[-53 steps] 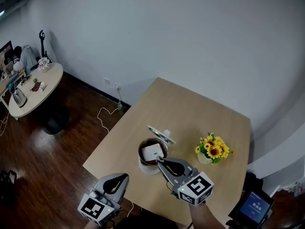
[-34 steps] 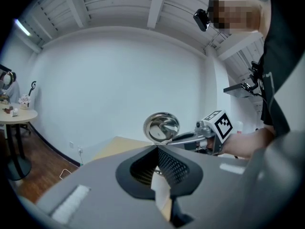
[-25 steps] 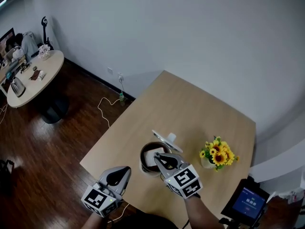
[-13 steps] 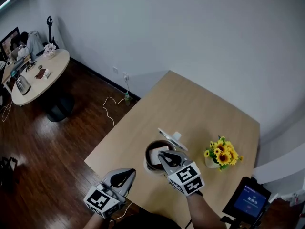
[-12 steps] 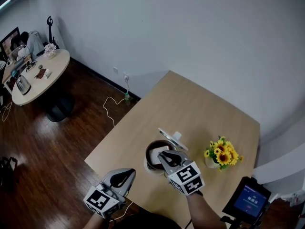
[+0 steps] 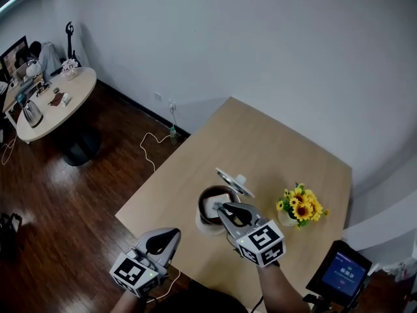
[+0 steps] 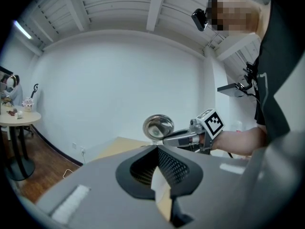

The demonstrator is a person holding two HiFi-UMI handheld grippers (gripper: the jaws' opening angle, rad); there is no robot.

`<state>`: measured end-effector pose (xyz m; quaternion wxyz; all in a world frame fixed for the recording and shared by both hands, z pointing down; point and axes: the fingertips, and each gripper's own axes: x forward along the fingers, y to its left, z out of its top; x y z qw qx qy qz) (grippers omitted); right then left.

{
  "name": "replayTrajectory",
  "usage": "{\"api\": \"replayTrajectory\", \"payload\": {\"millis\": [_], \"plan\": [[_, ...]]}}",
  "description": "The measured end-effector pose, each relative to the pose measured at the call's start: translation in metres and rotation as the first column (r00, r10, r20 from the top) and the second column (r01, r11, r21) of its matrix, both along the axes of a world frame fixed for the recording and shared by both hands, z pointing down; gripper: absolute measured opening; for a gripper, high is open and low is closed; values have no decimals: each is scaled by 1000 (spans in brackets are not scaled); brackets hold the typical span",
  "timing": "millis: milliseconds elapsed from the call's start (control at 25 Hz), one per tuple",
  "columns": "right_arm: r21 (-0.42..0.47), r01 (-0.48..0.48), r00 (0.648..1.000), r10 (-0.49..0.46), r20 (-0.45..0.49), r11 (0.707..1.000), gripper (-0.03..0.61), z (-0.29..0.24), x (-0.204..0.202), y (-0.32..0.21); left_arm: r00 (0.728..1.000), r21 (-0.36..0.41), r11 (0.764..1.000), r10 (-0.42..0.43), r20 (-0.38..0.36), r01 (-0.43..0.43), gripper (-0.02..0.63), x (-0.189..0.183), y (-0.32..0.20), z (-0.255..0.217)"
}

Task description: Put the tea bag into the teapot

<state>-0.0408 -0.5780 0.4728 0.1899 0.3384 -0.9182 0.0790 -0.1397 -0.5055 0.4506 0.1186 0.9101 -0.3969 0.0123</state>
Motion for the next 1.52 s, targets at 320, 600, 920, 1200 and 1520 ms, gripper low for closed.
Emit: {"api": "replayTrajectory", "payload": {"millis": [320,600,920,1200,1520], "plan": [[102,19,983,-38,179,995,2,-60,0,61,999,44,998,42,-29,-40,5,9,37,-22],[154,-8,982,-22,190,988,2,-79,10,115,997,78,995,59,-49,-55,5,9,76,-41],[156,-27,976,-8,218,987,2,-84,15,153,996,83,994,79,-42,-75,5,12,104,-45],[171,-39,977,1,214,984,2,-89,20,167,994,73,991,109,-11,-108,5,16,117,-45],[182,-44,976,3,219,982,2,-93,21,172,994,74,992,107,-2,-106,5,13,120,-45]]}}
